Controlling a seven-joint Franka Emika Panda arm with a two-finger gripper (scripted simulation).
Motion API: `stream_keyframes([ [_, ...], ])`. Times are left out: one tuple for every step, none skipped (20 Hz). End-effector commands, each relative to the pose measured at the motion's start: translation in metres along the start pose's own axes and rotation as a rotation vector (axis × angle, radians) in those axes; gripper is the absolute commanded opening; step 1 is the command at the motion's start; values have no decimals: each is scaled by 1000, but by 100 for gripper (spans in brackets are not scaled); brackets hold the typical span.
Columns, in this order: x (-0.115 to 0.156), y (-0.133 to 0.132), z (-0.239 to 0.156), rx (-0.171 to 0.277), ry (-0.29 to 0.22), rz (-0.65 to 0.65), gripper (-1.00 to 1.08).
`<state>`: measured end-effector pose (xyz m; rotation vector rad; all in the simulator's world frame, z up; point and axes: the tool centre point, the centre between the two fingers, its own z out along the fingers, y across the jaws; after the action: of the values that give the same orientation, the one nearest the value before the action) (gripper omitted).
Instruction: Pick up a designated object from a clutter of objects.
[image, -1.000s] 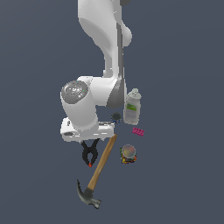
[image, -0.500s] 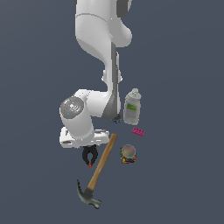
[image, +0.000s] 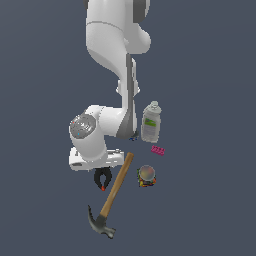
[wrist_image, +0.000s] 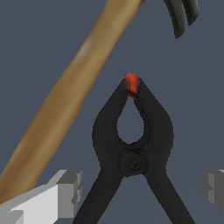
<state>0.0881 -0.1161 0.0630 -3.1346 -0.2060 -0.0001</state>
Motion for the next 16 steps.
stream_keyframes([
  [-1, 0, 9, 0, -1, 0, 100],
  [-1, 0, 15, 0, -1, 0, 100],
  [-1, 0, 20, 0, -1, 0, 100],
  [-1, 0, 26, 0, -1, 0, 100],
  [-1, 0, 31, 0, 0, -1, 100],
  [-1, 0, 35, 0, 0, -1, 100],
  [-1, 0, 38, 0, 0, -1, 100],
  [-1, 0, 40, 0, 0, -1, 100],
  [-1, 0, 42, 0, 0, -1, 100],
  [0, 0, 43, 0, 0, -1, 100],
  [0, 0, 44, 0, 0, -1, 100],
  [0, 0, 44, 0, 0, -1, 100],
  [0, 0, 44, 0, 0, -1, -100],
  [0, 0, 44, 0, 0, -1, -100],
  [0, 0, 44, 0, 0, -1, -100],
  [0, 0, 44, 0, 0, -1, -100],
])
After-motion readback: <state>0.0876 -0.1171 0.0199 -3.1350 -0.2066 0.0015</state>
